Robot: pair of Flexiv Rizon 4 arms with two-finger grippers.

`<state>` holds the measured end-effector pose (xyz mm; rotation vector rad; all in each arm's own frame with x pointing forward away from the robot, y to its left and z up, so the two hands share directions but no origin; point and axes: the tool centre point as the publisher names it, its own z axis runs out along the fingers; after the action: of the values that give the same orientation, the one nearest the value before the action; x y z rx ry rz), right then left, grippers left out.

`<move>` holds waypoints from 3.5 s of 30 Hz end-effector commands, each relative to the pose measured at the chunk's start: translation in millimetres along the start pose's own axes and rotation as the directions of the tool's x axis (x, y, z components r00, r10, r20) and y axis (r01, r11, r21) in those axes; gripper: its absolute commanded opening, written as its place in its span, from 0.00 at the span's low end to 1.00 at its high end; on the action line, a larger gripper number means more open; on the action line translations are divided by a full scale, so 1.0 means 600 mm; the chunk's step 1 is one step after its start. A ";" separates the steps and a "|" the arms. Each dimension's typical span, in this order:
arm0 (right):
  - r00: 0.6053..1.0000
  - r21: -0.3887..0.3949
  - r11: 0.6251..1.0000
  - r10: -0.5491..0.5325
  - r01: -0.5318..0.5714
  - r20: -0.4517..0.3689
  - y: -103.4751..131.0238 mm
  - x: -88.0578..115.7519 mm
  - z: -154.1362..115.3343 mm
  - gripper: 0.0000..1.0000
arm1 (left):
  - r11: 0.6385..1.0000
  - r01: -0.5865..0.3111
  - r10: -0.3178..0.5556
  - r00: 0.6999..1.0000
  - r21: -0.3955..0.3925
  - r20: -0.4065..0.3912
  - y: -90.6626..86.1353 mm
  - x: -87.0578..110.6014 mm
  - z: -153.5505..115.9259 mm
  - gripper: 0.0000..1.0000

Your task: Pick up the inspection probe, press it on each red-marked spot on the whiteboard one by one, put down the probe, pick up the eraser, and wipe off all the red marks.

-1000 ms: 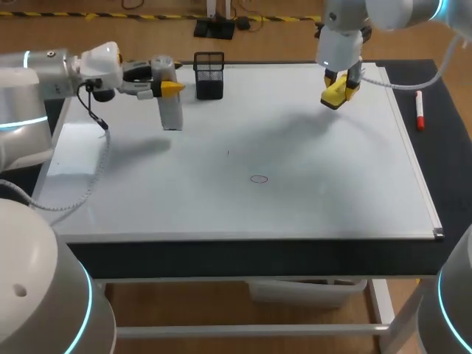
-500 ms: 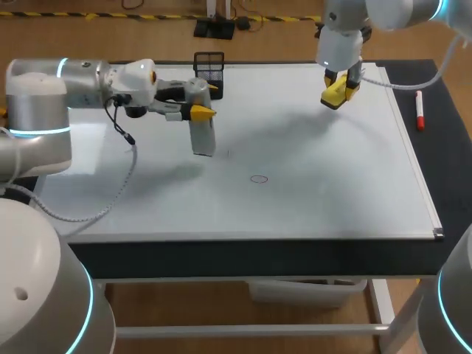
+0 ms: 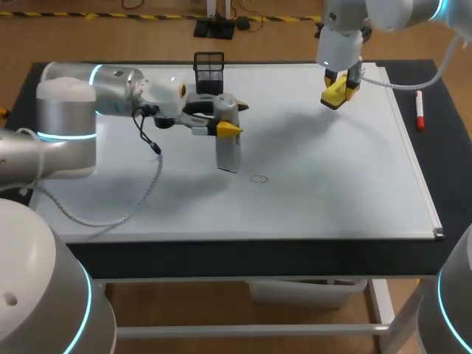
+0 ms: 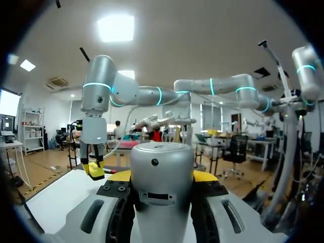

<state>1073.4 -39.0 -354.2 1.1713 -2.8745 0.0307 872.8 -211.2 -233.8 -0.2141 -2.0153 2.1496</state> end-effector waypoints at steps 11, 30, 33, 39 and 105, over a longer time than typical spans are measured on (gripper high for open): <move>1.000 0.002 1.000 -0.001 0.001 -0.003 -0.001 0.001 -0.002 0.00 | 1.000 0.015 -0.015 0.998 0.011 -0.067 0.026 -0.024 0.077 0.00; 1.000 0.002 1.000 -0.001 0.001 -0.003 -0.001 0.001 -0.002 0.00 | 1.000 0.030 -0.030 0.996 -0.002 -0.089 0.060 -0.029 0.097 0.00; 1.000 0.002 1.000 -0.001 0.001 -0.003 -0.001 0.001 -0.002 0.00 | 0.999 0.039 -0.040 0.995 -0.005 -0.091 0.065 -0.028 0.097 0.00; 1.000 0.002 1.000 -0.001 0.001 -0.003 -0.001 0.001 -0.002 0.00 | 0.999 0.050 -0.051 0.994 -0.010 -0.097 0.072 -0.027 0.097 0.00; 1.000 0.002 1.000 -0.001 0.001 -0.003 -0.001 0.001 -0.002 0.00 | 0.996 -0.081 0.086 0.985 -0.038 0.152 -0.033 -0.128 -0.139 0.00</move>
<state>1073.3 -39.1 -354.2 1.1712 -2.8747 0.0309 968.9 -162.5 -227.6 -0.1433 -2.1496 2.2594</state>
